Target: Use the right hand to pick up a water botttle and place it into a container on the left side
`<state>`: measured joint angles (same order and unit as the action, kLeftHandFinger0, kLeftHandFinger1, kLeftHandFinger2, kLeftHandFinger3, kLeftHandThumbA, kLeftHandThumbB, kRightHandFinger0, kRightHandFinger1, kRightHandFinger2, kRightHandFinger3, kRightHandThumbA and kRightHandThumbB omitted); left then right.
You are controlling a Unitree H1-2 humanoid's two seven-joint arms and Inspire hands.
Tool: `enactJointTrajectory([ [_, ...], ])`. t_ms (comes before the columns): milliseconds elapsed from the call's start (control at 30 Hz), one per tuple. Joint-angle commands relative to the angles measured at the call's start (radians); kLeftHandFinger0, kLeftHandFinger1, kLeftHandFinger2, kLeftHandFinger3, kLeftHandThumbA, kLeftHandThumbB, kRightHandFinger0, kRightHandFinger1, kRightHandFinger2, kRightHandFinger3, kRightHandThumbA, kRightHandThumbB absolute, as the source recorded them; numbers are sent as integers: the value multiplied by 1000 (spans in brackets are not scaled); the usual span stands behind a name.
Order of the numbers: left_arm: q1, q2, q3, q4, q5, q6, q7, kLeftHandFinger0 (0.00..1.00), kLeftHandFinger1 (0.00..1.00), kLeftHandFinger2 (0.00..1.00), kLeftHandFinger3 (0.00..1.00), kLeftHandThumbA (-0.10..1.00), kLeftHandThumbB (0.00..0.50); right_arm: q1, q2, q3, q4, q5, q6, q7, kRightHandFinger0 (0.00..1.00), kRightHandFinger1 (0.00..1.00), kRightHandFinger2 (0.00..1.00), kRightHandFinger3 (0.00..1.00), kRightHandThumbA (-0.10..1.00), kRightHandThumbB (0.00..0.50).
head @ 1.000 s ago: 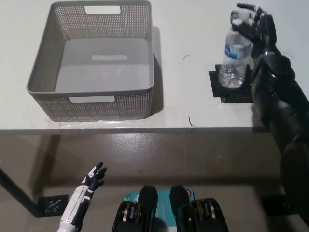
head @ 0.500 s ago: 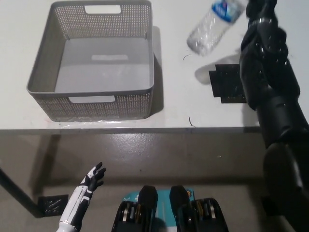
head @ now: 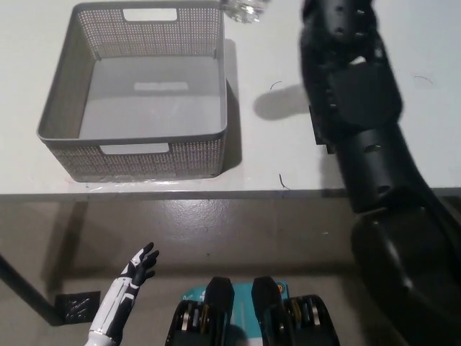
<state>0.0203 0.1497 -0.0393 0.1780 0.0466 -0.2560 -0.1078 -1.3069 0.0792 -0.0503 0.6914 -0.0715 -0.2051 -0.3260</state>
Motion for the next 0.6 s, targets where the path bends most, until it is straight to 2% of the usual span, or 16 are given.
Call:
enactJointTrajectory([
  [0,-9,14,-6,-13,-4,-31,-16,1000,1000,1000,1000,1000,112,-118,40,55,30,-108,-3,-88,0,143,617,747,-100,127],
  [100,-8,14,-6,-23,-8,-31,-20,1000,1000,1000,1000,1000,99,-151,71,105,197,-138,-47,-119,0,145,629,760,-100,102],
  [133,-6,13,-5,-27,-23,-25,-27,1000,1000,1000,1000,1000,110,-159,77,114,266,-135,-79,-124,0,143,631,763,-100,98],
  [233,-7,14,-8,-20,-15,-52,-28,1000,1000,1000,1000,1000,95,-175,88,140,404,-142,-104,-153,0,140,633,744,-100,101],
  [333,-12,14,-9,-35,-11,-15,-30,1000,1000,1000,1000,1000,142,-176,94,166,544,-142,-121,-156,0,161,663,746,-100,107],
  [400,-15,18,-10,-55,0,-2,-30,1000,1000,1000,1000,1000,120,-161,91,182,604,-146,-142,-163,0,164,666,739,-100,116],
  [500,-20,17,-8,-70,-14,28,-36,1000,1000,1000,1000,1000,136,-139,86,201,660,-147,-167,-166,0,168,673,735,-100,104],
  [567,-30,21,-10,-63,5,17,-30,1000,1000,1000,1000,1000,134,-128,81,201,677,-134,-152,-146,0,223,730,749,-100,101],
])
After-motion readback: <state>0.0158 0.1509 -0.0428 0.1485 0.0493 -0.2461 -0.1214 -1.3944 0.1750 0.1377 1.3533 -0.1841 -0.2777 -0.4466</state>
